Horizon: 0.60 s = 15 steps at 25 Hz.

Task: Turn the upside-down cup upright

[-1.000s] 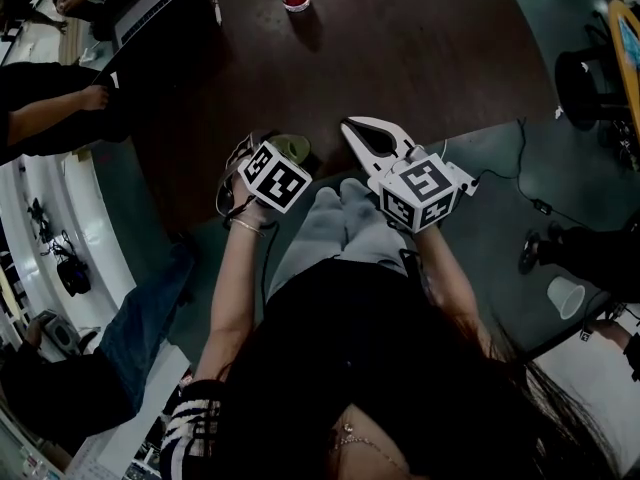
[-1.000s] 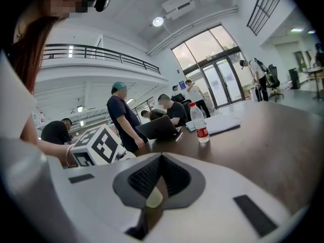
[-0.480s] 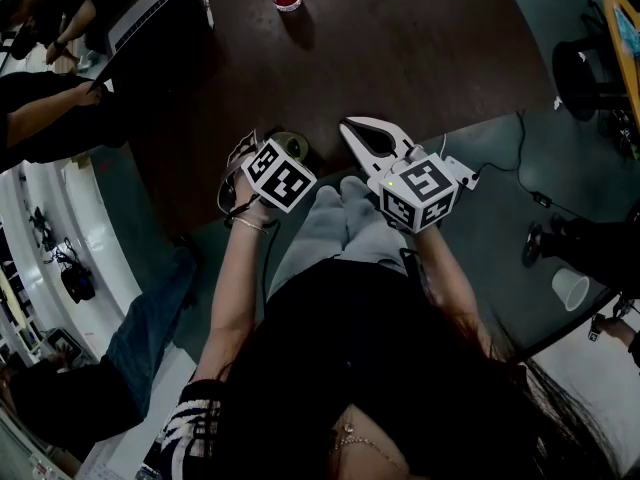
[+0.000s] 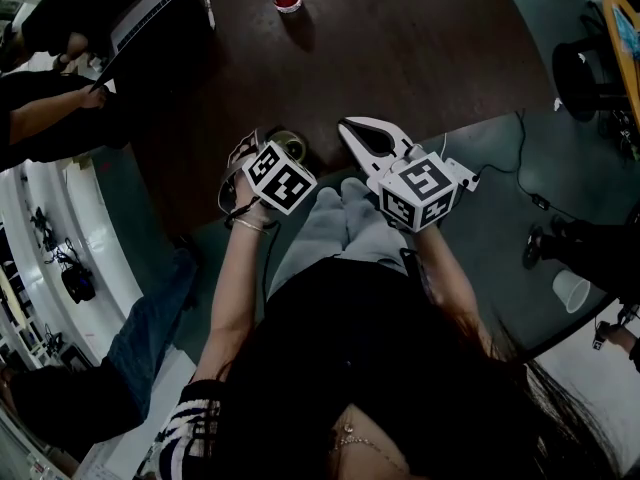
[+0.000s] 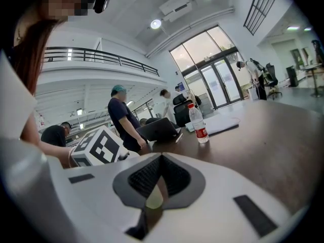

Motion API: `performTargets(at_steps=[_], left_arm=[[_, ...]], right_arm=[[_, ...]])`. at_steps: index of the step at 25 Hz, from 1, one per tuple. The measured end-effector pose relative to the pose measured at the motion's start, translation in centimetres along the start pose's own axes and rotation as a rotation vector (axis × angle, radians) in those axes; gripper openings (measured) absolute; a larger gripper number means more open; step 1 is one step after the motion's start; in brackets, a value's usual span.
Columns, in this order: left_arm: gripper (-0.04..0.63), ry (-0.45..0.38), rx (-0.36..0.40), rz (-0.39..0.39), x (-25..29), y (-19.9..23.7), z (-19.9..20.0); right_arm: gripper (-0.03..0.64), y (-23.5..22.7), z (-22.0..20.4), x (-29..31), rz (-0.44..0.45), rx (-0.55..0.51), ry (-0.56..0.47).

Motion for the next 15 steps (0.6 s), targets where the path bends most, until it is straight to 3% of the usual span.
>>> performTargets(at_steps=[15], left_arm=[[0.399, -0.081, -0.029, 0.028, -1.9, -0.2, -0.1]], right_arm=[[0.017, 1.3, 0.4, -0.7, 0.019, -0.025, -0.011]])
Point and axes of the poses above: the fingertips, and each gripper's own axes: x forward along the fingers, y to its left, z out of its top, the point moved 7 cm from there along -x, backward along the fingers, and after that the axes turned 3 degrees about x, right-handed, at the moved point
